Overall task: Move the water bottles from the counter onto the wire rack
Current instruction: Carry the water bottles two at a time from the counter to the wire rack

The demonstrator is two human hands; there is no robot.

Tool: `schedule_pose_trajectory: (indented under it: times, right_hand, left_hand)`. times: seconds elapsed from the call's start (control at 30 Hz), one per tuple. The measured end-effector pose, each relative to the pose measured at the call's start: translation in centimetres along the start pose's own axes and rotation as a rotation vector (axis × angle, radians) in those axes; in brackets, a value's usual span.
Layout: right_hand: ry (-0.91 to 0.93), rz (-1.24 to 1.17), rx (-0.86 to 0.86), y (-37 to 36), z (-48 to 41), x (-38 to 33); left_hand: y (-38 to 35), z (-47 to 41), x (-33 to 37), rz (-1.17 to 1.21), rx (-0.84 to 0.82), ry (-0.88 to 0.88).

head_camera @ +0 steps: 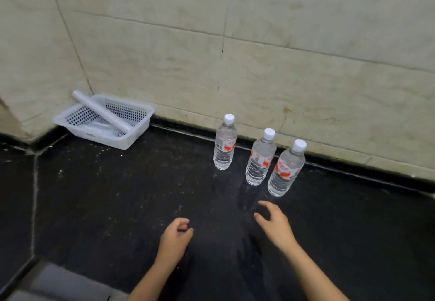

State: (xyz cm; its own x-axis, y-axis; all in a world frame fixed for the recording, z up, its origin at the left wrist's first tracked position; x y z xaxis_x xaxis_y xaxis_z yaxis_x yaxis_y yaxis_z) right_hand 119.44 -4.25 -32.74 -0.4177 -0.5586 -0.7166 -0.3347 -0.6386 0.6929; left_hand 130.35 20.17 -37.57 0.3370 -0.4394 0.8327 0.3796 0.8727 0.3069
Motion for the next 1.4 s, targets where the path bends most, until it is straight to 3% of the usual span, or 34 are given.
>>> schedule_pose_trajectory:
  times: [0.17, 0.33, 0.57, 0.83, 0.97, 1.07, 1.13, 1.4]
  right_hand:
    - [0.005, -0.141, 0.127, 0.2, -4.3, -1.3]
    - [-0.033, -0.206, 0.280, 1.6, -6.9, -1.6]
    - [-0.096, -0.117, 0.487, 4.9, -11.9, -3.7]
    - [-0.249, -0.322, 0.511, 4.6, -15.6, -1.7]
    - [-0.222, -0.278, 0.508, 4.3, -15.6, -1.3]
    - [-0.196, -0.238, 0.509, 3.4, -15.1, -1.6]
    - [-0.169, -0.207, 0.500, 2.8, -14.6, -2.2]
    - [-0.170, -0.189, 0.515, 2.4, -11.5, -3.5]
  left_hand:
    - [0.5, -3.5, 4.1, -0.040, 0.039, -0.063]
    - [-0.8, -5.9, 4.0, -0.090, -0.033, -0.012]
    - [-3.2, -12.0, 10.3, -0.176, -0.144, -0.130]
    - [-7.6, -16.8, 16.8, -0.358, -0.201, -0.283]
    - [-10.3, -18.7, 18.6, -0.244, -0.247, -0.273]
    - [-11.5, -19.7, 19.4, -0.063, -0.236, -0.172]
    - [-11.6, -19.9, 19.7, -0.074, -0.240, -0.169]
    - [-7.2, -17.1, 15.7, -0.047, -0.534, -0.228]
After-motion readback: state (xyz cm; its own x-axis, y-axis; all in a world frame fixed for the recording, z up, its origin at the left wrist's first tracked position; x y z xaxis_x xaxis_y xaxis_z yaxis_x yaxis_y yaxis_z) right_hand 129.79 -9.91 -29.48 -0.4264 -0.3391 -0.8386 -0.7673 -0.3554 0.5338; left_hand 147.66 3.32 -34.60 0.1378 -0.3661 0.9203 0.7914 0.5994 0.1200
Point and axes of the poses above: each hand's wrist, its own z-axis away from the middle knuckle, its own y-axis out of the back of the hand, x = y × z, the point moved 9 cm from there along -z, towards the middle knuckle, and after that the axes turned 9 degrees about y, right-handed, at the moved point
